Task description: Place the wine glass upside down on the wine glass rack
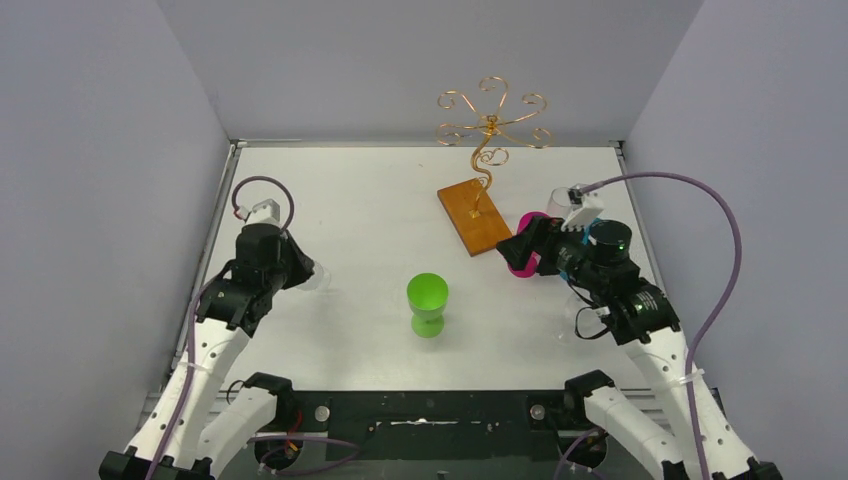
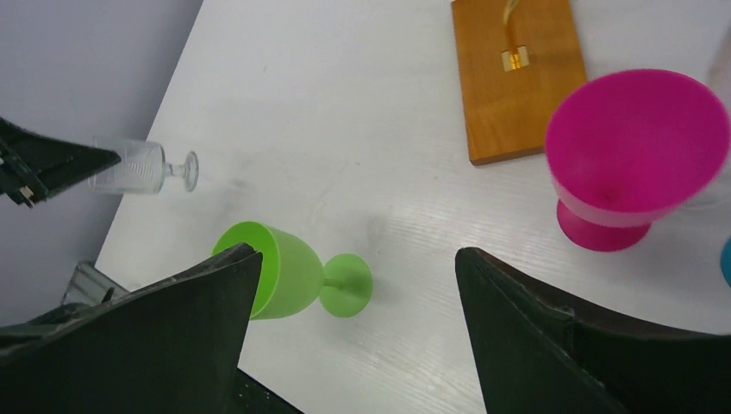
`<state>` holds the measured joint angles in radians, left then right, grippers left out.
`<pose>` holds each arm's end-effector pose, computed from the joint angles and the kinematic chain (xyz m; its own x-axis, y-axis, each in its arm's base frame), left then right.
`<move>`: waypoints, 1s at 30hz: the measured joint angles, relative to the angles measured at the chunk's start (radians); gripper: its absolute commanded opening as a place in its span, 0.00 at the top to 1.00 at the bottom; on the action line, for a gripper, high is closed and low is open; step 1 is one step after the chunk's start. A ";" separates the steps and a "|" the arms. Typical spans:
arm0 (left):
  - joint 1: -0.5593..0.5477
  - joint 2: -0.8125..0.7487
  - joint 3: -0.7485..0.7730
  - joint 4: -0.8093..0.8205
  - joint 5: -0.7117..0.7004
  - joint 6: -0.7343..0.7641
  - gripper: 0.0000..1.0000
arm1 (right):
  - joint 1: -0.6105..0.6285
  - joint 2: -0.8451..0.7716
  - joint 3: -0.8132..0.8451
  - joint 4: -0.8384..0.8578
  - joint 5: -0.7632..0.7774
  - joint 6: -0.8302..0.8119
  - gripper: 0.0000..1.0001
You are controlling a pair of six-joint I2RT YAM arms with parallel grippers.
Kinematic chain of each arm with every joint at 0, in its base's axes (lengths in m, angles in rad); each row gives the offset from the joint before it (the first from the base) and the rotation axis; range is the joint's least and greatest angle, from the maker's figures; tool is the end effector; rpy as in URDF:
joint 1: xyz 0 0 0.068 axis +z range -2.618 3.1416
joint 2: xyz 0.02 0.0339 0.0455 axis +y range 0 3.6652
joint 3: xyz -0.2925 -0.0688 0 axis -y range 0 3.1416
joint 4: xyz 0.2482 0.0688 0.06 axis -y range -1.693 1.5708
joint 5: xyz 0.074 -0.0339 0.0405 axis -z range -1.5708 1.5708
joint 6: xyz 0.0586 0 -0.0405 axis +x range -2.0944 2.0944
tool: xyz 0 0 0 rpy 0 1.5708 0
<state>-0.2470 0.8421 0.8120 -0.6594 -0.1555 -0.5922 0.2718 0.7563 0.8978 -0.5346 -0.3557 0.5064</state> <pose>0.1737 -0.0344 0.3003 -0.5820 -0.4220 -0.6952 -0.2400 0.9059 -0.3489 0.1521 0.0636 0.3592 -0.5950 0.3062 -0.7431 -0.3121 0.7640 0.5647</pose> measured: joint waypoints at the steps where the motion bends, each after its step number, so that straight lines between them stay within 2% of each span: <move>1: 0.000 -0.005 0.011 0.008 0.029 0.016 1.00 | 0.044 0.015 0.008 0.016 0.024 -0.006 0.15; 6: 0.000 -0.008 0.082 0.044 0.211 0.080 1.00 | 0.322 0.106 0.026 0.129 0.212 -0.117 0.16; 10: 0.000 -0.002 0.140 0.048 0.358 0.102 1.00 | 0.474 0.154 0.026 0.221 0.285 -0.298 0.18; 13: 0.000 0.011 0.204 0.044 0.466 0.117 1.00 | 0.541 0.179 0.026 0.283 0.297 -0.468 0.20; 18: 0.000 0.014 0.264 0.044 0.618 0.132 1.00 | 0.565 0.185 0.026 0.337 0.162 -0.756 0.30; 20: 0.000 0.011 0.268 0.044 0.675 0.131 1.00 | 0.570 0.179 0.023 0.348 0.085 -0.875 0.41; 23: 0.000 0.008 0.268 0.043 0.749 0.127 1.00 | 0.600 0.158 0.002 0.362 -0.003 -1.052 0.50; 30: 0.000 0.009 0.268 0.042 0.882 0.106 1.00 | 0.725 0.167 -0.010 0.327 -0.010 -1.395 0.50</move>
<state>-0.2470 0.8509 1.0801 -0.6170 0.7269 -0.4866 0.9966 0.9230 0.8883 -0.2081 -0.3660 -0.8883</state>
